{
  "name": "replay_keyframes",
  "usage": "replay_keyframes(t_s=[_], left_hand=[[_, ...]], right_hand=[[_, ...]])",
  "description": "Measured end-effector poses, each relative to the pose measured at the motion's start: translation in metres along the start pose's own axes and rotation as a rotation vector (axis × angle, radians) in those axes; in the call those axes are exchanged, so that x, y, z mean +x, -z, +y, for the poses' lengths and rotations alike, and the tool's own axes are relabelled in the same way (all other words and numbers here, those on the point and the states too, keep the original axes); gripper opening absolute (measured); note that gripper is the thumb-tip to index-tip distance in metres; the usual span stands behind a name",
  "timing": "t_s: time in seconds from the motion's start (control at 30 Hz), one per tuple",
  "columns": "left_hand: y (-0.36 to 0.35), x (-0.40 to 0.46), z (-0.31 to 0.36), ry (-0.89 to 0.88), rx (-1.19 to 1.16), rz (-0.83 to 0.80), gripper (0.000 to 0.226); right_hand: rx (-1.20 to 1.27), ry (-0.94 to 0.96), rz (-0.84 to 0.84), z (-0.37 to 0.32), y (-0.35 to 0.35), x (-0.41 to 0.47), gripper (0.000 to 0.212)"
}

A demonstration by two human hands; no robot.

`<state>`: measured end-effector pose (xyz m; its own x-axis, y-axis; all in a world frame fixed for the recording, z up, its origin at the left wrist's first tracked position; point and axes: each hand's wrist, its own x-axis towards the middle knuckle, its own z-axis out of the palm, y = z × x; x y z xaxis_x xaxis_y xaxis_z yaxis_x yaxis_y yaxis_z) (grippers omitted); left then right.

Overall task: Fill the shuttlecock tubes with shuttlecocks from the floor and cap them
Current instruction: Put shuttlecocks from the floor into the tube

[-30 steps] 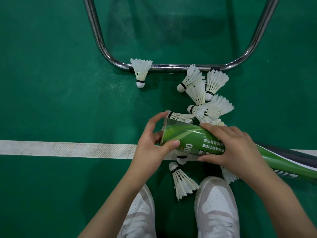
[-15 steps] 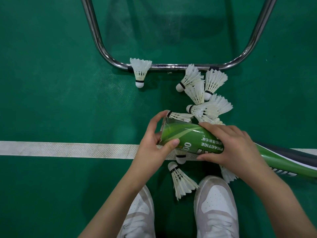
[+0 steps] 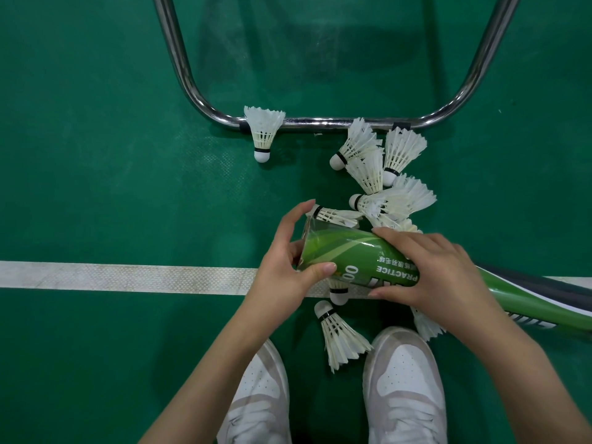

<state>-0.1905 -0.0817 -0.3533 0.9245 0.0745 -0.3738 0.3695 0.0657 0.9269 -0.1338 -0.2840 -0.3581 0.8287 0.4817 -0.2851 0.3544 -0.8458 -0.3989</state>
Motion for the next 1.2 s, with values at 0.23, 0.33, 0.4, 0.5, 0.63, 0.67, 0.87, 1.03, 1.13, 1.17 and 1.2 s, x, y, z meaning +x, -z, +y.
replay_keyframes(t_s=[0.23,0.33,0.4,0.5,0.63,0.67,0.87,1.03,1.13,1.17,1.2], left_hand=[[-0.001,0.0,0.003,-0.017,0.001,-0.058,0.065],[0.0,0.001,0.001,-0.015,-0.003,-0.053,0.066],[0.003,0.001,0.0,-0.009,0.003,-0.023,0.07],[0.012,0.004,-0.001,-0.035,0.036,0.027,0.072],[0.031,0.013,0.005,-0.089,0.054,0.119,0.068],[0.035,0.017,0.009,-0.111,0.055,0.145,0.064],[0.063,0.058,0.026,-0.242,0.206,0.287,0.054],[0.08,0.106,0.033,-0.319,0.5,0.259,0.059],[0.087,0.125,0.038,-0.309,0.618,0.251,0.067],[0.088,0.13,0.04,-0.297,0.66,0.25,0.068],[0.09,0.134,0.041,-0.28,0.711,0.252,0.069]], right_hand=[[-0.006,-0.006,-0.008,-0.001,0.0,0.0,0.09],[-0.007,-0.014,-0.023,-0.002,0.001,0.0,0.09],[0.001,-0.012,-0.025,-0.003,0.002,0.001,0.089],[-0.004,-0.018,-0.035,-0.004,0.004,0.004,0.088],[-0.019,-0.024,-0.009,-0.004,0.006,0.006,0.087],[-0.018,-0.023,-0.005,-0.003,0.005,0.005,0.087],[-0.022,-0.029,-0.014,-0.004,0.006,0.005,0.086],[-0.017,-0.035,-0.017,-0.003,0.007,0.005,0.087],[-0.012,-0.03,-0.007,-0.002,0.007,0.005,0.087],[-0.014,-0.029,-0.01,-0.002,0.007,0.005,0.087],[-0.016,-0.028,-0.013,-0.001,0.007,0.005,0.087]])
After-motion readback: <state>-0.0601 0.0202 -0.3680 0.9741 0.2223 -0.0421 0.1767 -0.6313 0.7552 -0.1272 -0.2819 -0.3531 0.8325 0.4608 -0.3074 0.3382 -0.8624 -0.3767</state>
